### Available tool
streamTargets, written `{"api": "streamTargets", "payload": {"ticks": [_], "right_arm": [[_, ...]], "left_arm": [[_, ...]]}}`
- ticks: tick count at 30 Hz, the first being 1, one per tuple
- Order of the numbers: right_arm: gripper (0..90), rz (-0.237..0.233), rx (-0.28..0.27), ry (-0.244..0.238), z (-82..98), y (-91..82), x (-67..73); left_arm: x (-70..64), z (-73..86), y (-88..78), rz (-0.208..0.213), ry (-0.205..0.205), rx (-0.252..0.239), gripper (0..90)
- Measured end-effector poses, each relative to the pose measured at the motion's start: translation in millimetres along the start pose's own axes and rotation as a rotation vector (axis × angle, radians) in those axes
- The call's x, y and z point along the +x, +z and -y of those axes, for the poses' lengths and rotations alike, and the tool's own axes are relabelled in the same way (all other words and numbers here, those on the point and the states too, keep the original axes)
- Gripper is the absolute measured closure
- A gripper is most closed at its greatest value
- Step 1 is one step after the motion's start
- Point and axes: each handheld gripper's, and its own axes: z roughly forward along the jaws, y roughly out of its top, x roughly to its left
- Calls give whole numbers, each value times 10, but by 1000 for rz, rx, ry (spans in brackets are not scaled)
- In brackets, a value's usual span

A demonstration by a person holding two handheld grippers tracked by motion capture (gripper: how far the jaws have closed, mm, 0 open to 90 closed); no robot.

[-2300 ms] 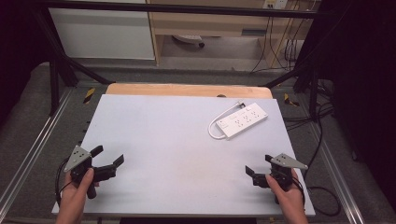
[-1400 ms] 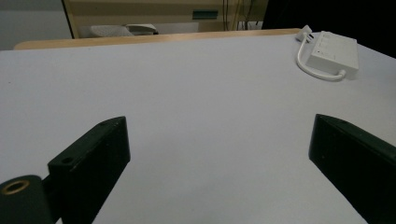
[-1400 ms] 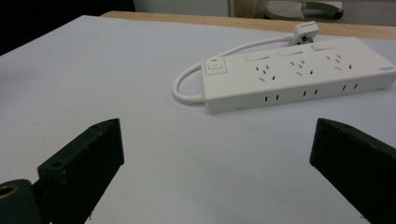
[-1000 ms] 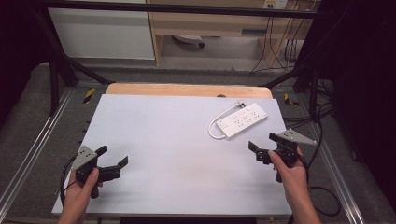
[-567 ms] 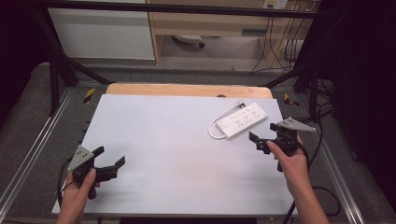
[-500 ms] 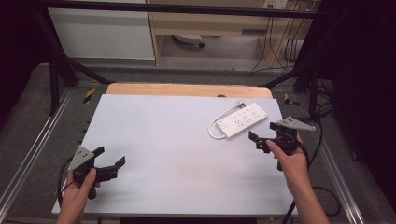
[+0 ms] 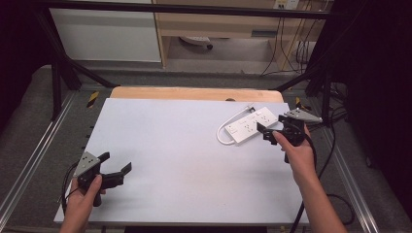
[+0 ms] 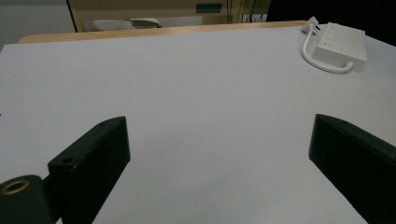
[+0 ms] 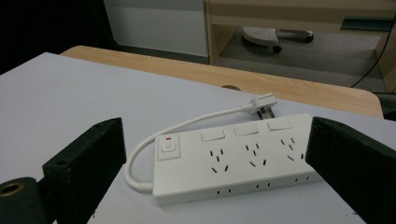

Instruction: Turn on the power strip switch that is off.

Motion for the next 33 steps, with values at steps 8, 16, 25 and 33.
{"api": "streamTargets", "payload": {"ticks": [8, 16, 25, 33], "right_arm": [[69, 32, 10, 21, -91, 163, -146], [71, 68, 31, 24, -187, 328, -300], [72, 101, 21, 54, -245, 496, -482], [94, 127, 29, 75, -237, 658, -596]], "left_arm": [[-3, 10, 22, -6, 4, 13, 55], [-4, 6, 62, -3, 3, 16, 56], [-27, -22, 175, 18, 36, 28, 57], [20, -22, 249, 27, 39, 38, 58]]}}
